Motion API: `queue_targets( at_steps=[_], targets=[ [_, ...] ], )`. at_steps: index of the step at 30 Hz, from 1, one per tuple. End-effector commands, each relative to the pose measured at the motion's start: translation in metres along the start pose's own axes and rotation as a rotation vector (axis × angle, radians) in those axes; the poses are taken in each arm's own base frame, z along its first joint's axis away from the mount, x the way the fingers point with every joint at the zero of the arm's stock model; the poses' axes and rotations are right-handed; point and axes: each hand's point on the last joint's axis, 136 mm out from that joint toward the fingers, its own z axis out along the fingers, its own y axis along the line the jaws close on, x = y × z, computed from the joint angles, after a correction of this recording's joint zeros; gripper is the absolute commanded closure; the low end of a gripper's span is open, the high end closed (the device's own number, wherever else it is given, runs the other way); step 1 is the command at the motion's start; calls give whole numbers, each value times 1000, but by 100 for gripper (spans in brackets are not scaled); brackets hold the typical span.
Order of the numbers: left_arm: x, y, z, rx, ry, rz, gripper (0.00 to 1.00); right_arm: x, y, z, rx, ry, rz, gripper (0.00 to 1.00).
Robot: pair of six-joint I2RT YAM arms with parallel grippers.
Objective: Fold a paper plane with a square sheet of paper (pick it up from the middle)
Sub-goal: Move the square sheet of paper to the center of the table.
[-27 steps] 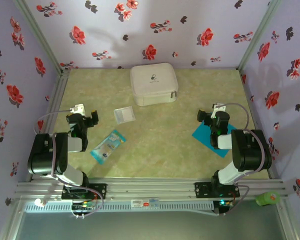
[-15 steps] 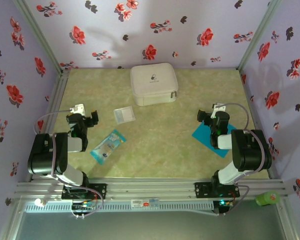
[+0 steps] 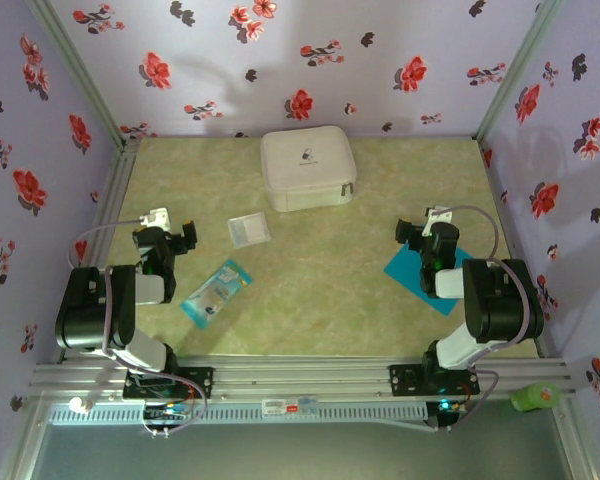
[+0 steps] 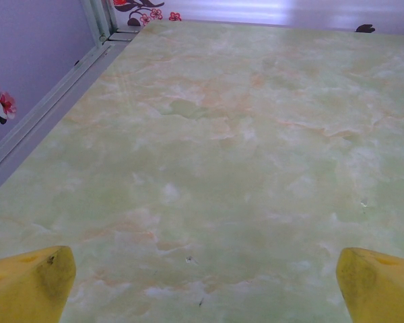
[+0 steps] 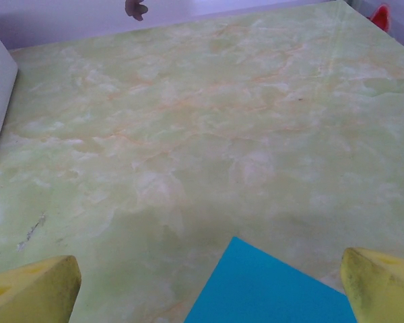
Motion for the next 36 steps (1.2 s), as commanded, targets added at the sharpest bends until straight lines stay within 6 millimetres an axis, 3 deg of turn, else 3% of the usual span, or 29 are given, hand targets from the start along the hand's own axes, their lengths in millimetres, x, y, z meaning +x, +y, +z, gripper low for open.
queue_targets(
  at_steps=[1, 12, 19, 27, 31, 34, 36],
  targets=[
    [-13, 3, 2, -21, -42, -9, 0, -14, -6, 3, 30, -36, 16, 1],
    [-15, 4, -4, -21, -69, -16, 0, -15, 4, 0, -24, -39, -7, 1],
    [-33, 5, -20, -13, -87, -19, 0, -34, 4, -9, -3, 70, 53, 1],
    [-57, 12, -39, -41, -42, -119, 0, -43, -15, -49, 172, 317, 290, 1],
    [-69, 8, -45, -25, 25, -187, 0, -29, 2, -66, 105, 469, 392, 1],
    [-73, 7, -50, -29, 112, -304, 0, -16, -8, -76, 200, 543, 490, 1],
    [-72, -3, -57, 9, 201, -354, 0, -7, 0, -79, 163, 600, 536, 1]
  ],
)
